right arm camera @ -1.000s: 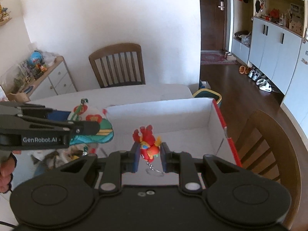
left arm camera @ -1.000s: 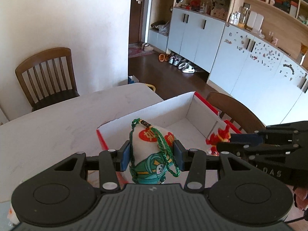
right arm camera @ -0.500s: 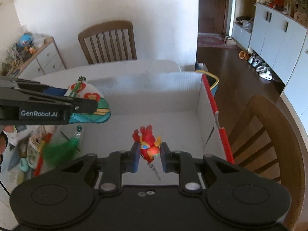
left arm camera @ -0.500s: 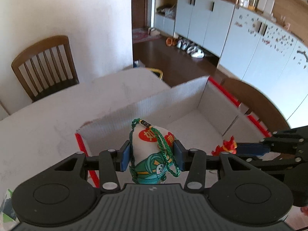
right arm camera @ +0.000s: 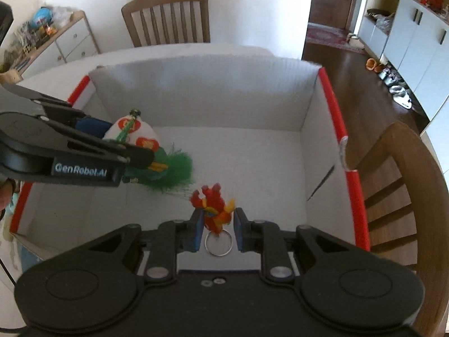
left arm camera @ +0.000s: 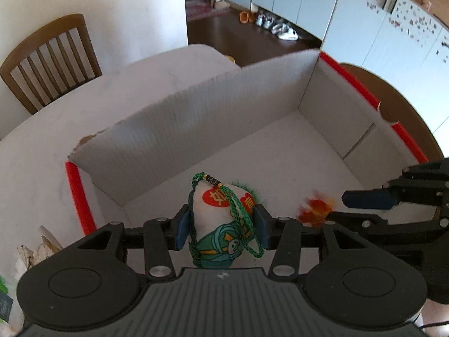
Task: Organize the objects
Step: 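Carry the pouch in the left tool and keychain in the right tool into the red box, then open both tools to drop the pouch and keychain onto the box floor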
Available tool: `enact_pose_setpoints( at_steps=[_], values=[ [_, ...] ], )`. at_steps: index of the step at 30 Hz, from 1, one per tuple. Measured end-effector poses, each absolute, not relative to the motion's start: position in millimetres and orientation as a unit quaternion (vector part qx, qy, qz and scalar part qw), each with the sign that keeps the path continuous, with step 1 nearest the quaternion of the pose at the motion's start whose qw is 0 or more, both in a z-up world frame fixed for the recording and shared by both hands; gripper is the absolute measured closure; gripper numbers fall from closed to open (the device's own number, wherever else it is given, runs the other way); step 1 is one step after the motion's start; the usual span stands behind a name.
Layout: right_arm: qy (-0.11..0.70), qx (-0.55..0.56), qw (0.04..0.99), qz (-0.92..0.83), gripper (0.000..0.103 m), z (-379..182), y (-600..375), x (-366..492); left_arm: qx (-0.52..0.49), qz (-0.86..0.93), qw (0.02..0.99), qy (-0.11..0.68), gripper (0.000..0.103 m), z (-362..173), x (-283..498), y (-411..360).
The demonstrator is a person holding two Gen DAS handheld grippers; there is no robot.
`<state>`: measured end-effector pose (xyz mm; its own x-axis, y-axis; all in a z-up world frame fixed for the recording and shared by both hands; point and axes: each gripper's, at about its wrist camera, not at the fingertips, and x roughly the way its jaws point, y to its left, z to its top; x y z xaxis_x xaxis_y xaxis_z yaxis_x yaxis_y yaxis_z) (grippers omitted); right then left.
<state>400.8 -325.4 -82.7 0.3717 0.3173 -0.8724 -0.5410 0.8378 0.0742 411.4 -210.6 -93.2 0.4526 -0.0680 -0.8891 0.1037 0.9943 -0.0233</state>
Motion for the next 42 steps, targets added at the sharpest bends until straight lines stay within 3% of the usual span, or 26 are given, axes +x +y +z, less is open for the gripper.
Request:
enact_pose_setpoints(
  at_steps=[9, 16, 21, 42],
  values=[
    [0.513, -0.106, 0.810, 0.262, 0.081, -96.2, -328.7, 406.4, 0.013, -0.051, 0.837, 0.545, 0.053, -107.1, 416.5, -210.3],
    [0.508, -0.104, 0.812, 0.269, 0.076, -93.8, -332.4, 407.9, 0.016, -0.053, 0.835, 0.548, 0.040, -106.7, 417.7, -212.7],
    [0.504, -0.105, 0.813, 0.270, 0.074, -89.1, -334.1, 406.1, 0.019, -0.052, 0.837, 0.544, 0.039, -102.3, 414.8, -215.2],
    [0.451, -0.076, 0.845, 0.277, 0.044, -35.8, -348.7, 366.4, -0.010, -0.046, 0.875, 0.482, 0.039, -45.8, 357.7, -204.0]
  ],
)
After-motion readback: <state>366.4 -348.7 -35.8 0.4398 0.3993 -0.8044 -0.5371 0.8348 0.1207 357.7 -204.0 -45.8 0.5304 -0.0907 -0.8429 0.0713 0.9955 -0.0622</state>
